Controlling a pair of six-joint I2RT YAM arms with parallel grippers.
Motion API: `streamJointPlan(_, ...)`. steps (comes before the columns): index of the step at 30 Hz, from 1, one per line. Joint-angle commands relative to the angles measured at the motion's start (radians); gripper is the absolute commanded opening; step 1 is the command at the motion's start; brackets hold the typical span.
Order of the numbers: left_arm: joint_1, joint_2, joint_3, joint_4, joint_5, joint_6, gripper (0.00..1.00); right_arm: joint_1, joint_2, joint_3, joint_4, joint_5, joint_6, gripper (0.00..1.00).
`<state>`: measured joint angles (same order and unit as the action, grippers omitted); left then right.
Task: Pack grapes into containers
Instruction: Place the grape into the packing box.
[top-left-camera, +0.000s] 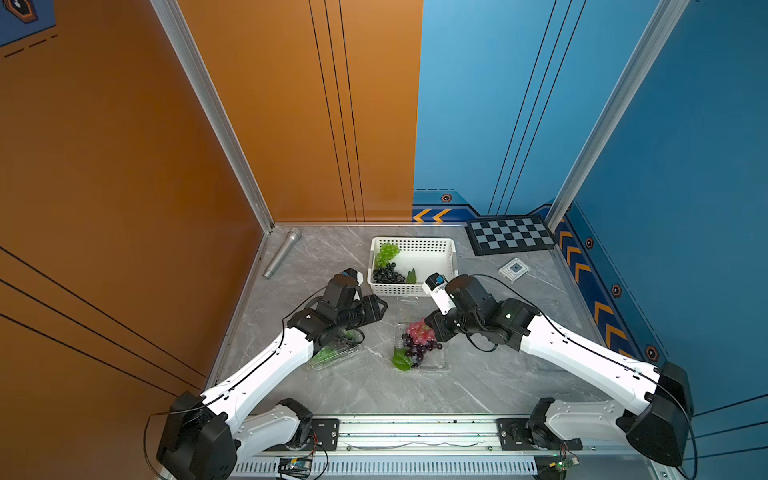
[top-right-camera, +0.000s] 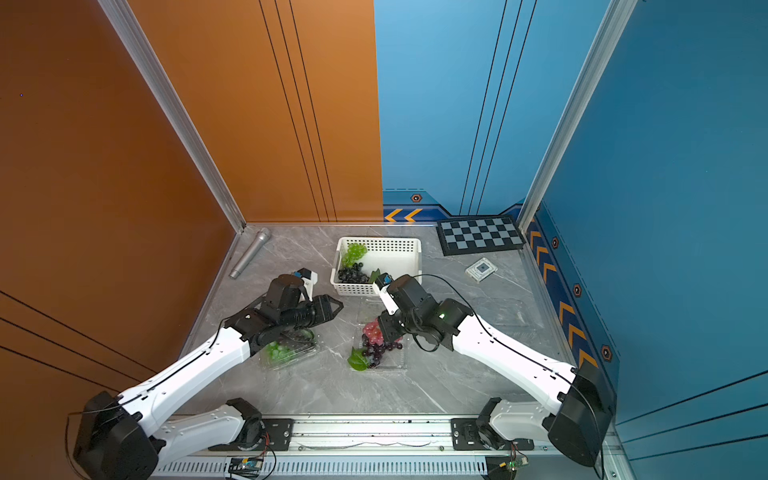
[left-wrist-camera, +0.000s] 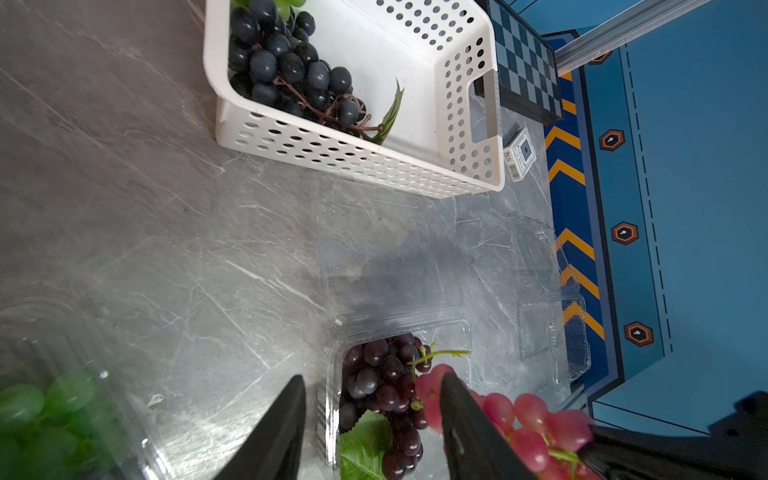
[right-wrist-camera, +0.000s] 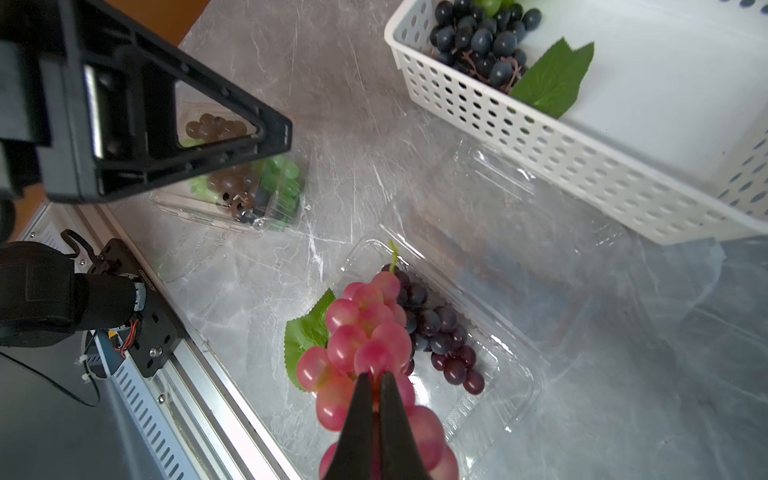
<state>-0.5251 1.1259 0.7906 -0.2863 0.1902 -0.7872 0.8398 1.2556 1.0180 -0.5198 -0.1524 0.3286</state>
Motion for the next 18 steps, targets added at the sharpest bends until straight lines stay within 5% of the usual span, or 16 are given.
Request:
streamJointPlan(1, -0.02, 0.016, 0.007, -0.03, -0.023, -0.007, 0.53, 0.008, -0.022, -0.085, 0.12, 0.004, 0.08, 0.0)
streamJointPlan(18, -0.063, 0.056, 0.027, -0.039, -0.041, 0.001, 0.53, 0.01, 0.081, -0.237, 0.228, 0.088, 0.125, 0.0)
